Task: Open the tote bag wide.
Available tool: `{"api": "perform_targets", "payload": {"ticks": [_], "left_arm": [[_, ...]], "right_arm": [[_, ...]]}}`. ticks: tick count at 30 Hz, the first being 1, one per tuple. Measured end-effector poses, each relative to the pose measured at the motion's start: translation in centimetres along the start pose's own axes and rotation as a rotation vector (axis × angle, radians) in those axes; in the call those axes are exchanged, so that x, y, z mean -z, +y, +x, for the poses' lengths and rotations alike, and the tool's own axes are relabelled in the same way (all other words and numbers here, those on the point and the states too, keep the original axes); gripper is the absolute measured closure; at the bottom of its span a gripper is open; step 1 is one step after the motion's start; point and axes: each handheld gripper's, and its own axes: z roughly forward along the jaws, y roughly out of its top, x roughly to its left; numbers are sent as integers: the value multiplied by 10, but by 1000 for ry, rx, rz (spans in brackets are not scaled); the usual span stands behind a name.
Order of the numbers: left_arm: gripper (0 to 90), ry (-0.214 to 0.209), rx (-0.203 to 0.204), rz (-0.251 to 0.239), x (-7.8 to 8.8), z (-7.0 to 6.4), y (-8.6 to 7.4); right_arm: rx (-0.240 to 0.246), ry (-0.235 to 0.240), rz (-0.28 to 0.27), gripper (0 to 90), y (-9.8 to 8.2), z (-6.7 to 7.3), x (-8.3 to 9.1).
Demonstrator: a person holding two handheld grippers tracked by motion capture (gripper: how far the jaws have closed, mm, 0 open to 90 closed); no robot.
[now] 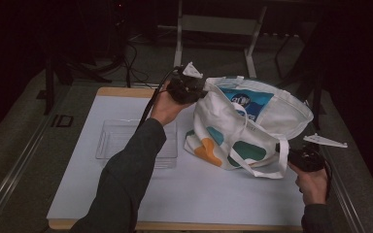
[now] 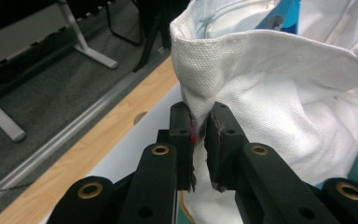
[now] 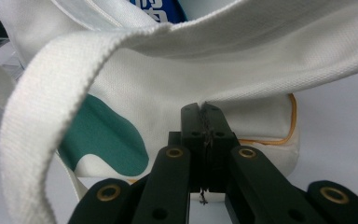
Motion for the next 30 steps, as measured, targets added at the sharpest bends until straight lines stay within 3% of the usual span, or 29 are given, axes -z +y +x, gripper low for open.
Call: {"api": "perform_targets", "payload": {"ticks": [8, 14, 24, 27, 30], "left_arm": [[818, -30, -16, -2, 14, -4, -20], [816, -44, 7, 14, 17, -3, -38], [826, 8, -45, 115, -2, -13, -53], [870, 13, -17, 115, -3, -12, -55], [814, 25, -9, 101, 1, -16, -55]], "right_arm": [[28, 19, 10, 892, -2, 4, 2], [44, 34, 22, 887, -4, 9, -1], [80, 5, 82, 886, -10, 15, -12], [78, 5, 85, 887, -13, 14, -13], [71, 7, 78, 888, -13, 12, -11]]}}
